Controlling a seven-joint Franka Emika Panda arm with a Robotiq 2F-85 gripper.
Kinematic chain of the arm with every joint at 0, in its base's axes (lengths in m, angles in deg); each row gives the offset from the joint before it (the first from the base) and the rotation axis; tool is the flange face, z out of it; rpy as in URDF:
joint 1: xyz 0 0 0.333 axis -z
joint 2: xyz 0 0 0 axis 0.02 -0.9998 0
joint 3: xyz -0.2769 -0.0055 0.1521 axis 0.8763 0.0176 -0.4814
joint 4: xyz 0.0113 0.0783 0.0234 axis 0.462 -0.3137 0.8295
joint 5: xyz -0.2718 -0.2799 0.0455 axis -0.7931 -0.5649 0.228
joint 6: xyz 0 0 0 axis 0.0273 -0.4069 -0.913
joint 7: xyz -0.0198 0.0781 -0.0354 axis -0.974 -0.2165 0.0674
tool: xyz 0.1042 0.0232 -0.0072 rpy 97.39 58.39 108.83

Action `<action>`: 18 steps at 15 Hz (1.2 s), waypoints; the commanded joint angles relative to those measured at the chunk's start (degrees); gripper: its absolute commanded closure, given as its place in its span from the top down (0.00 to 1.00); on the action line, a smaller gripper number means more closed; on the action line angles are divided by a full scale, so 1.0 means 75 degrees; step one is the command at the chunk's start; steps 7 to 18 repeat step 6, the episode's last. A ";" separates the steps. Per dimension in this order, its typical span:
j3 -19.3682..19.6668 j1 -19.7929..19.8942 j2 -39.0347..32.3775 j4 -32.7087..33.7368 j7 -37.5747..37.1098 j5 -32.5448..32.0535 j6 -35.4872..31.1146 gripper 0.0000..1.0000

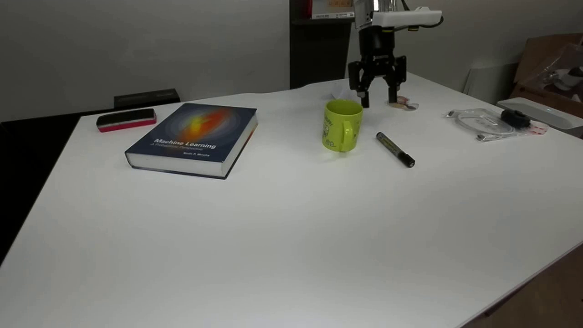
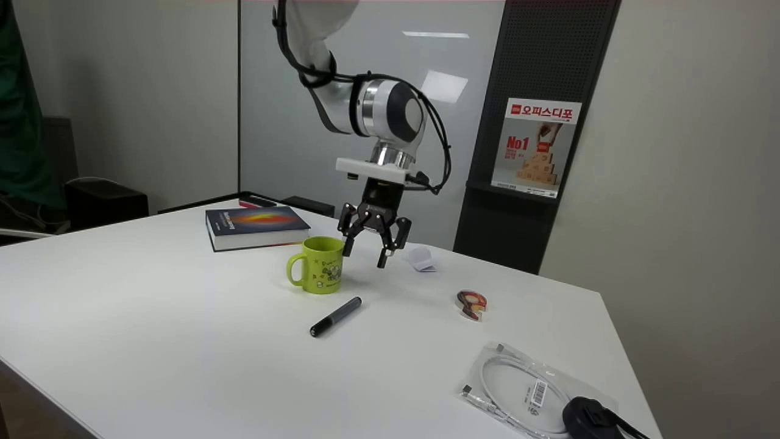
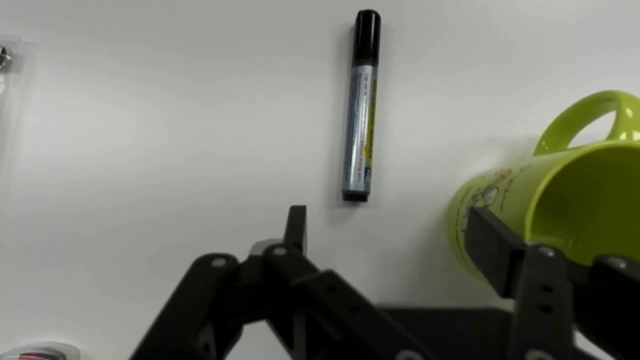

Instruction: Remove the black marker from the yellow mug

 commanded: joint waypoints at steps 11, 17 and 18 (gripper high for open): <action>0.0172 -0.0658 0.2239 -0.1436 -0.0122 -0.0950 -0.2085 1.00; 0.0172 -0.0658 0.2239 -0.1436 -0.0122 -0.0950 -0.2085 1.00; 0.0172 -0.0658 0.2239 -0.1436 -0.0122 -0.0950 -0.2085 1.00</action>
